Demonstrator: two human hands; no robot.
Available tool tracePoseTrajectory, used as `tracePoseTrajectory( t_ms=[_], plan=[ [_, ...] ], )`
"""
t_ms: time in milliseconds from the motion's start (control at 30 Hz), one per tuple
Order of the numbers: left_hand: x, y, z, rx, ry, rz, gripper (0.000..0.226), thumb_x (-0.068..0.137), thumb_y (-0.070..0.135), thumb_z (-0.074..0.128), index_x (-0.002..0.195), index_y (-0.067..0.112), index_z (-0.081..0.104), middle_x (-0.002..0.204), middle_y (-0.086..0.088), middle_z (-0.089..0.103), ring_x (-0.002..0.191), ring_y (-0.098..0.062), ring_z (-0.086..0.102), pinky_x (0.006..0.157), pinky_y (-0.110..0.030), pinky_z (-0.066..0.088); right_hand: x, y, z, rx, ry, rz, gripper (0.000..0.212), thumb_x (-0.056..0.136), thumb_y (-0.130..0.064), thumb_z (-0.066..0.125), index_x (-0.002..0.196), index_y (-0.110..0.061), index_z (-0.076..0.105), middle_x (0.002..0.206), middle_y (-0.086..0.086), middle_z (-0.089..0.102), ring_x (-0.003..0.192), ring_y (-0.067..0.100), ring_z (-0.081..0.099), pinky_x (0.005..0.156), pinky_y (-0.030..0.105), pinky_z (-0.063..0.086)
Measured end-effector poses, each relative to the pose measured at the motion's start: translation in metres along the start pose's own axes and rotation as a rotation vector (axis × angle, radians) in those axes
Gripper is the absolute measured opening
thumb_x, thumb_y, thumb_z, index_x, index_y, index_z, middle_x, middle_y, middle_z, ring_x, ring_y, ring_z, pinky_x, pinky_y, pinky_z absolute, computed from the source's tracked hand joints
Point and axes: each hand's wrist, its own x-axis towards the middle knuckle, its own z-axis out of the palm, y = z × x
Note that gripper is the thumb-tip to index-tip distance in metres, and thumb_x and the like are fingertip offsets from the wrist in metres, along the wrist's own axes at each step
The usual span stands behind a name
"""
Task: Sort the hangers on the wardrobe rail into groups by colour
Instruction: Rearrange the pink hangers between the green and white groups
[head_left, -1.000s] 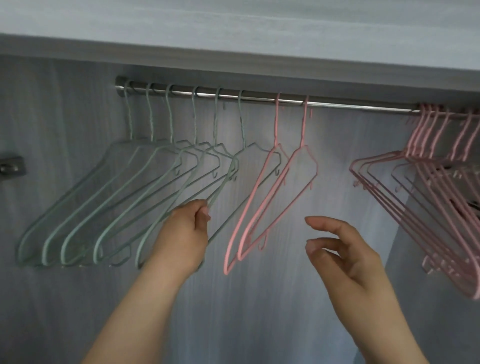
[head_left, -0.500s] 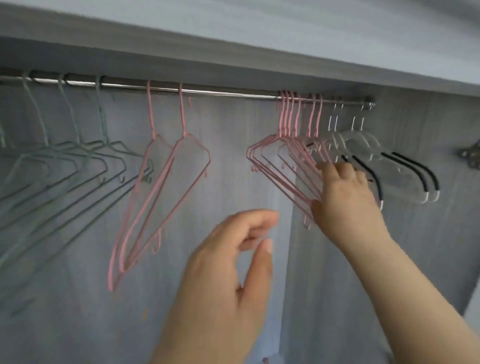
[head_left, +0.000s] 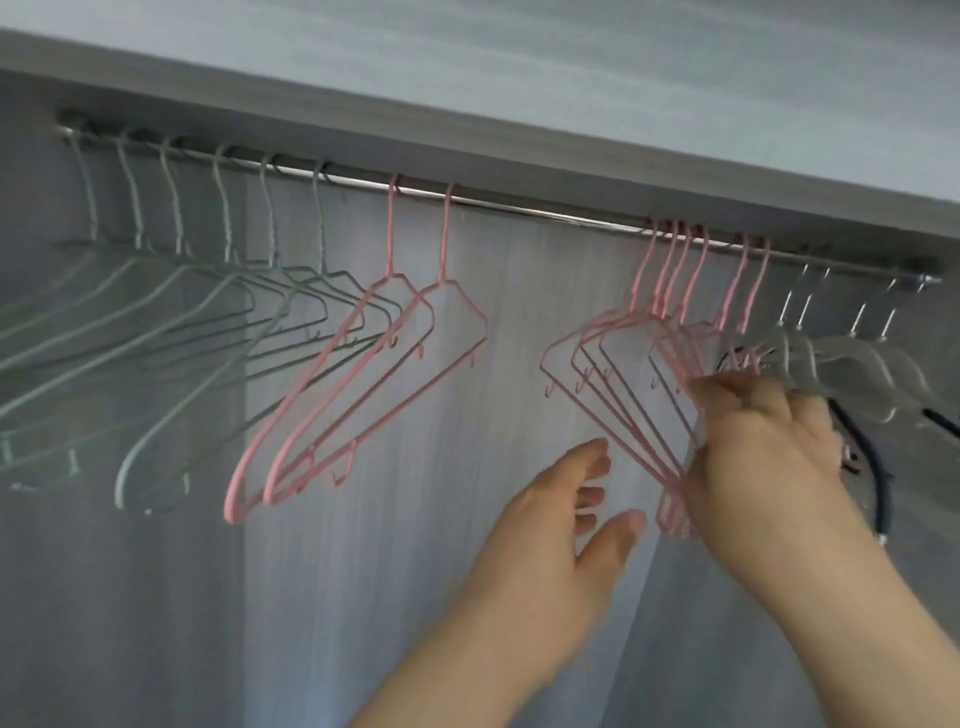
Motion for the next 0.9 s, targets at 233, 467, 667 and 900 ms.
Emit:
tracePoseTrajectory(
  t_ms=[233, 467, 667, 900],
  plan=[
    [-0.011, -0.002, 0.023, -0.008, 0.142, 0.003, 0.047, 0.081, 0.015, 0.054, 0.127, 0.022, 0.047, 0.121, 0.01, 0.059, 0.109, 0.008, 0.053, 0.09, -0.004, 0.04, 0.0, -0.044, -0.008, 0.173, -0.201, -0.158, 0.046, 0.083, 0.002, 0.04, 0.128, -0.01, 0.038, 0.13, 0.01, 0.047, 0.121, 0.029, 0.04, 0.096, 0.032, 0.032],
    [-0.024, -0.014, -0.008, 0.088, 0.33, -0.051, 0.036, 0.079, -0.002, 0.05, 0.084, 0.033, 0.055, 0.075, 0.026, 0.066, 0.089, 0.022, 0.052, 0.07, -0.007, 0.045, -0.008, -0.085, 0.01, 0.442, -0.276, -0.226, 0.063, 0.087, 0.004, 0.038, 0.143, -0.007, 0.014, 0.146, 0.009, 0.028, 0.13, 0.025, 0.034, 0.105, 0.028, 0.028],
    [-0.021, -0.048, -0.019, 0.18, 0.321, -0.173, 0.025, 0.085, -0.003, 0.048, 0.107, 0.002, 0.059, 0.077, 0.01, 0.056, 0.083, 0.0, 0.06, 0.065, -0.005, 0.039, -0.012, -0.102, 0.02, 0.574, -0.326, -0.199, 0.069, 0.088, 0.006, 0.035, 0.147, -0.004, 0.001, 0.155, 0.01, 0.011, 0.14, 0.025, 0.021, 0.113, 0.027, 0.019],
    [-0.034, -0.04, -0.014, 0.221, 0.317, -0.053, 0.053, 0.087, 0.01, 0.051, 0.131, 0.034, 0.036, 0.125, 0.028, 0.046, 0.112, 0.02, 0.043, 0.088, 0.003, 0.031, -0.023, -0.073, 0.011, 0.586, -0.14, -0.227, 0.059, 0.096, -0.018, 0.036, 0.148, -0.015, 0.009, 0.156, 0.0, 0.009, 0.141, 0.018, 0.013, 0.115, 0.027, 0.012]
  ],
)
